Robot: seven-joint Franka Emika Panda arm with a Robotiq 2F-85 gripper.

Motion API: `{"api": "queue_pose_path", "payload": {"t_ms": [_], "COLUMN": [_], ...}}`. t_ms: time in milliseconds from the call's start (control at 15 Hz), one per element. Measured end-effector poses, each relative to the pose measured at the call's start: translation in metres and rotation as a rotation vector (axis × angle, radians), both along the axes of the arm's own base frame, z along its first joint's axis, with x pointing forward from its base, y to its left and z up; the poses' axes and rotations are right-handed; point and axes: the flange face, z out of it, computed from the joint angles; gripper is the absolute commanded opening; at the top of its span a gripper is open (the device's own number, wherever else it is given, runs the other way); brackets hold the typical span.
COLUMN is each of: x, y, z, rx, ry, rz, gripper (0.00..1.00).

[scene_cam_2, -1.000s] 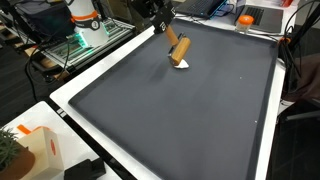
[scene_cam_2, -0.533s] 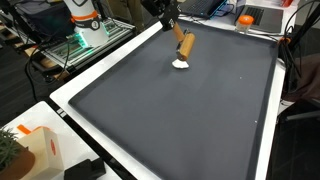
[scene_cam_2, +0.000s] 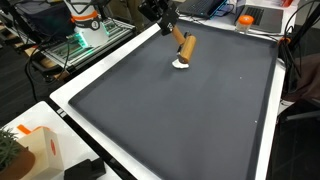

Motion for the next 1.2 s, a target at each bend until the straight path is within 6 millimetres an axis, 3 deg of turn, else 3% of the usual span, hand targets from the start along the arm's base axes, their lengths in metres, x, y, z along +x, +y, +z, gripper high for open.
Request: {"api": "queue_pose_path", "payload": {"t_ms": [133,200,400,467,1200], "x": [-0.003,-0.004,-0.007,-0.007,-0.009], "y": [-0.004,-0.005,-0.003,-0.003,-0.006], "z": [-0.003,-0.006,-0.019,-0.020,-0.023], "rx": [0.009,0.008,0.015,0.014,-0.003], "ry": [-0.015,-0.008,0.054,0.059,-0.016], "rz": [0.005,0.018,0.072,0.076,0.102], "gripper": [0.22,0.47,0.47,0.22,0.22]}}
